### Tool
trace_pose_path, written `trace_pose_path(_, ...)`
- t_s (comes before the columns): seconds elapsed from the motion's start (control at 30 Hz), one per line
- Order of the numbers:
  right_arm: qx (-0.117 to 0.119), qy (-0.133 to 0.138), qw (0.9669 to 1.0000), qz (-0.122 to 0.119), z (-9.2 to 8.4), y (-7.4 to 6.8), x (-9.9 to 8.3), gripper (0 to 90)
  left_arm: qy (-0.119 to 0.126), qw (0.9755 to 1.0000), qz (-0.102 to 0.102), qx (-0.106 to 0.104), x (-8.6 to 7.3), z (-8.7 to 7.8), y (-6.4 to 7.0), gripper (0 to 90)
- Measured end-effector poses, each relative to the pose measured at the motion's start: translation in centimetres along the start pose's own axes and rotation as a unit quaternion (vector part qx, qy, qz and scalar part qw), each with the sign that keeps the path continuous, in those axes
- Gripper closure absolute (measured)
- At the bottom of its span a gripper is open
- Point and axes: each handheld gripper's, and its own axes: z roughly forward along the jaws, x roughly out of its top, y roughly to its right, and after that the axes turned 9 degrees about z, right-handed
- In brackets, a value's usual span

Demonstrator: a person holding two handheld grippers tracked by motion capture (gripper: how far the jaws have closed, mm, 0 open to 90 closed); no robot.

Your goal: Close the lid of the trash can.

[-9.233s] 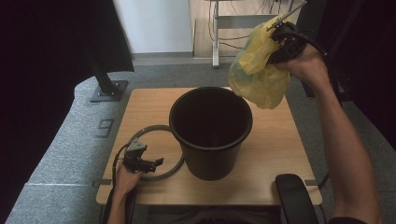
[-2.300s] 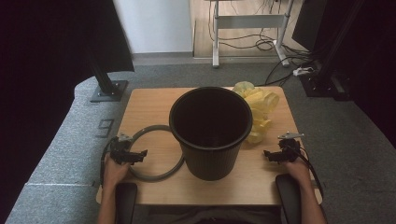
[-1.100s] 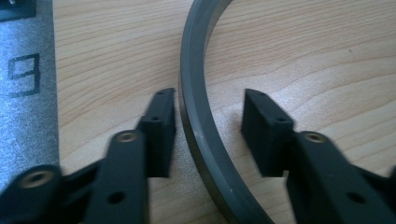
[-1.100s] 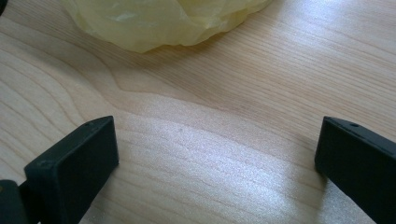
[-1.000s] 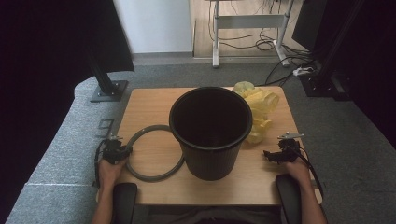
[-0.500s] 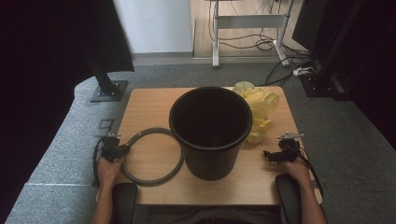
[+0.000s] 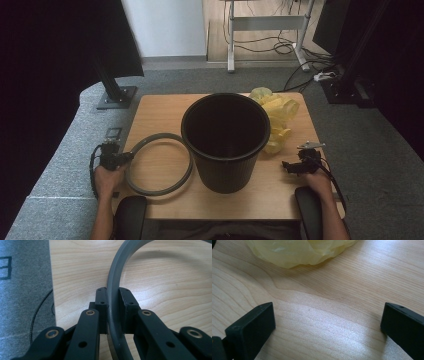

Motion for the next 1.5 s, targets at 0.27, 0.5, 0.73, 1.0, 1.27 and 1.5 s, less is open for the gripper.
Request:
trace_pose_path(0.27,0.000,0.000,1.0000,0.000,0.0,0.0,0.0,0.0,0.000,0.9998,-0.002,-0.022,0.8,-1.6,-0.5,79.0)
trace_pose_path(0.5,0.000,0.000,1.0000,0.000,0.0,0.0,0.0,0.0,-0.007,0.9995,-0.002,-0.030,1.5,-2.8,-0.8,79.1)
trace_pose_path(0.73,0.001,0.000,1.0000,0.000,0.1,0.0,0.1,0.0,-0.012,0.9993,-0.004,-0.036,2.5,-4.1,-1.1,79.1)
trace_pose_path(1.0,0.001,0.000,1.0000,-0.001,0.1,0.0,0.1,0.0,-0.016,0.9989,0.001,-0.044,3.8,-5.7,-1.3,79.0)
trace_pose_path(1.27,0.001,0.000,1.0000,-0.001,0.1,0.0,0.1,0.0,-0.017,0.9987,0.002,-0.048,5.1,-7.6,-1.6,79.1)
trace_pose_path(1.5,0.001,0.000,1.0000,-0.002,0.1,0.0,0.1,0.0,-0.016,0.9985,0.000,-0.053,6.2,-9.2,-1.8,79.1)
